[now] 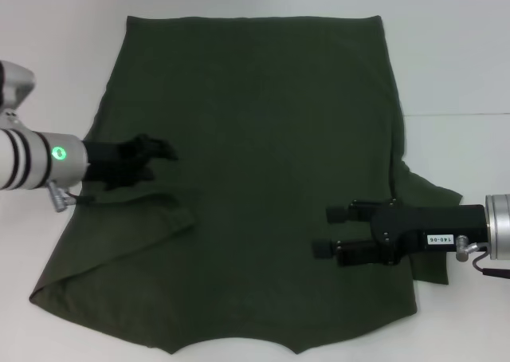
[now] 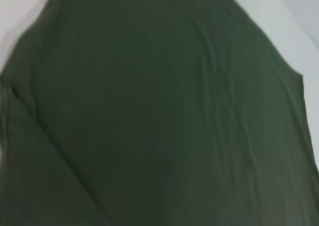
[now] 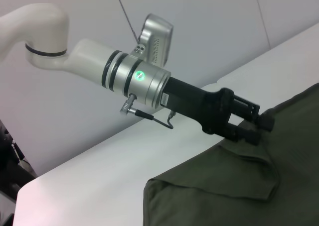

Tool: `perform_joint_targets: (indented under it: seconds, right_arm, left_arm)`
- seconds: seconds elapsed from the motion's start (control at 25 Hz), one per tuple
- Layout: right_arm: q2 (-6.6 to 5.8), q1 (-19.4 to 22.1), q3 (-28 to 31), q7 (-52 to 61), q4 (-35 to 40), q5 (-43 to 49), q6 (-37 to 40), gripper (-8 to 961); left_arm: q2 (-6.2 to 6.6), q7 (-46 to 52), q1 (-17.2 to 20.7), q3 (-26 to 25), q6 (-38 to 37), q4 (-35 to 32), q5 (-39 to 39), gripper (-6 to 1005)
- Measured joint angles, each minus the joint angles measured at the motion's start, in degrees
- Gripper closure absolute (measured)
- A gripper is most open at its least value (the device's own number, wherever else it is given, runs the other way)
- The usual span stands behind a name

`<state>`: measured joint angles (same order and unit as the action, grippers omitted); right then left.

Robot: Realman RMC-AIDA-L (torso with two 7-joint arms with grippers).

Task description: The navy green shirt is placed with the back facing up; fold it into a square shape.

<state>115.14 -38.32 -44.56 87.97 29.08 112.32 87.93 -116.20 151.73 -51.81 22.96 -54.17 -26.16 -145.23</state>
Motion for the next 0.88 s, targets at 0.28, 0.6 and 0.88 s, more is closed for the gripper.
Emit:
perform_joint_targets:
  seconds: [0.28, 0.6, 0.88]
  right_arm:
    - [0.18, 0.0, 0.0, 0.0, -0.2, 0.1, -0.6, 41]
    - [0.24, 0.0, 0.0, -0.1, -0.2, 0.2, -1.1, 41]
    - [0.25, -0.2, -0.3, -0.2, -0.2, 0.3, -1.4, 41]
  left_arm:
    - [0.55, -4.8, 7.6, -0.2, 0.9, -2.8, 12.8, 472]
    - [0.41, -5.2, 13.8, -0.3, -2.4, -2.5, 17.2, 87]
    - [0.08, -4.9, 14.6, -1.3, -1.7, -1.3, 17.4, 90]
